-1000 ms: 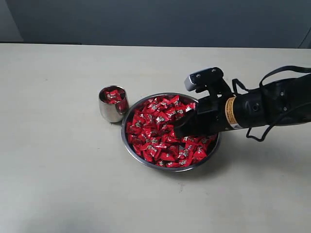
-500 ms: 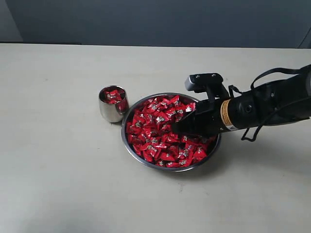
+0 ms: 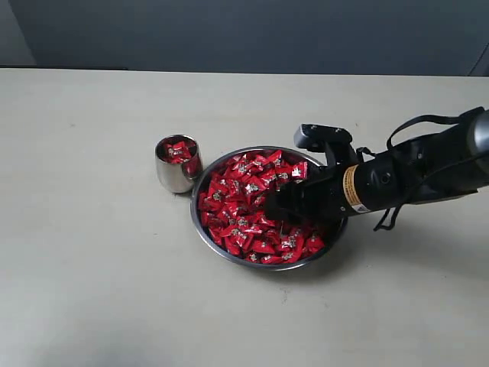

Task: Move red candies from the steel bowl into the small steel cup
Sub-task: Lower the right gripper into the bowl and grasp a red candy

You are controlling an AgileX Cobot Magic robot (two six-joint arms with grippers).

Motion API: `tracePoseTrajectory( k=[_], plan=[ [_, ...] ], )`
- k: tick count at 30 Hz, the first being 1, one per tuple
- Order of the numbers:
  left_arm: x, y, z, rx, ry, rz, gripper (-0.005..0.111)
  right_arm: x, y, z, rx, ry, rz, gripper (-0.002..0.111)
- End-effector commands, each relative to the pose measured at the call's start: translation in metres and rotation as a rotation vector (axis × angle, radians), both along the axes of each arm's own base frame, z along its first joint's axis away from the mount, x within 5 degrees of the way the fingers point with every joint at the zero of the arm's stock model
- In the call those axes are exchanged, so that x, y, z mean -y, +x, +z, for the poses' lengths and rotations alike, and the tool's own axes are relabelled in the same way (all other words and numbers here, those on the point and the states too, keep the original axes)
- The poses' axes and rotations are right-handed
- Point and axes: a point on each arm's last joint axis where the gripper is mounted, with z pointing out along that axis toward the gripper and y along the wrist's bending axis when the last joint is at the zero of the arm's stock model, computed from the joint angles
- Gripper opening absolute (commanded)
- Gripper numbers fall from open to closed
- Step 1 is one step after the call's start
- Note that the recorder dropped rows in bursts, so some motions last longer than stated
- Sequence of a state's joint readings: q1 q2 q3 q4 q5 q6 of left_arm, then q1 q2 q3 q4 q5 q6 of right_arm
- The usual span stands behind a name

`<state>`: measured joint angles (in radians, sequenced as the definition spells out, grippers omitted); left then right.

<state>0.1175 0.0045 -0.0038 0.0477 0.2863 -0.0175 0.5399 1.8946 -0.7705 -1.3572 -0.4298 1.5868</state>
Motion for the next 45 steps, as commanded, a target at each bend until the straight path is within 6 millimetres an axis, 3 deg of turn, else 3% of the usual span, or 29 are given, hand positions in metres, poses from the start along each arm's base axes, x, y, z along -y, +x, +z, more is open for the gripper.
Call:
tracePoseTrajectory(
  k=[1,9,17,21,27,33,45],
  plan=[
    [0.0,0.0,-0.001,0.003,-0.004,0.001,0.0,-0.004,0.002,0.003,0.0,0.05,0.001,0.047],
    [0.0,0.0,-0.001,0.003,-0.004,0.001,0.0,-0.009,0.009,0.008,0.023,0.065,0.005,0.047],
    [0.0,0.0,-0.001,0.003,-0.004,0.001,0.0,-0.007,0.009,-0.016,-0.038,0.022,-0.017,0.047],
    [0.0,0.0,-0.001,0.003,-0.004,0.001,0.0,-0.009,0.012,-0.017,-0.038,0.035,-0.026,0.047],
    [0.0,0.0,-0.001,0.003,-0.004,0.001,0.0,-0.009,0.013,-0.017,-0.027,0.029,-0.014,0.0],
    [0.0,0.0,-0.001,0.003,-0.004,0.001,0.0,-0.009,0.013,-0.015,-0.012,0.029,-0.004,-0.001],
    [0.0,0.0,-0.001,0.003,-0.004,0.001,0.0,-0.009,0.014,0.01,0.064,0.046,0.014,-0.001]
  ],
)
